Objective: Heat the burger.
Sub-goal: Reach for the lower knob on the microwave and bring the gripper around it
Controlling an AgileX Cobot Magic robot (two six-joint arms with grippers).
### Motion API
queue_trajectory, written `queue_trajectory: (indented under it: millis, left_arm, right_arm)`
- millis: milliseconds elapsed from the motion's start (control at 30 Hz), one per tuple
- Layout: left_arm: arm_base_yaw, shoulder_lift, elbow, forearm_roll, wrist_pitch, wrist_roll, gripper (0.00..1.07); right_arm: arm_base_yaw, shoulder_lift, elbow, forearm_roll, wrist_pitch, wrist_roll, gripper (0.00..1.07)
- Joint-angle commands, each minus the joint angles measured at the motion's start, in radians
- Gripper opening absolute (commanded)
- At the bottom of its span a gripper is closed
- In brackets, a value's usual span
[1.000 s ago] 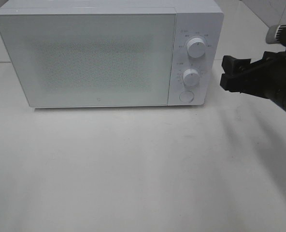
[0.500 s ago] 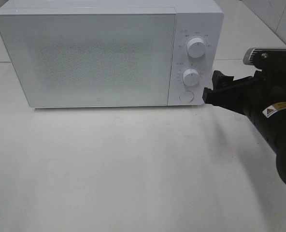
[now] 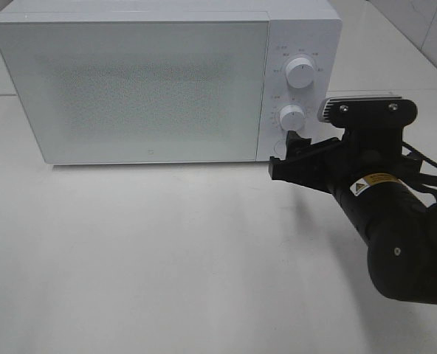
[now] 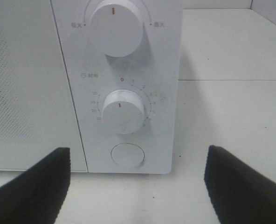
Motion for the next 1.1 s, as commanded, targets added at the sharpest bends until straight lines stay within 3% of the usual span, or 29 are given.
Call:
queue_trajectory:
  millis: [33,433,1100]
  left_arm:
    - [0.005,-0.028,0.003,-0.008,-0.008,0.000,1.01]
    - [0.005,-0.028,0.003,-0.008,-0.008,0.000,1.01]
    - [0.005,-0.027,0.003,-0.008,-0.008,0.000,1.01]
  right_arm:
    - [0.027,0.019,-0.038,0.038,-0.157,-0.017,0.76]
    - [0.037,0.090,-0.122,0.075,-0.158,-0.097,0.76]
    - [-0.077,0.225,-0.304,-0.020,-0.102,-0.073,0.76]
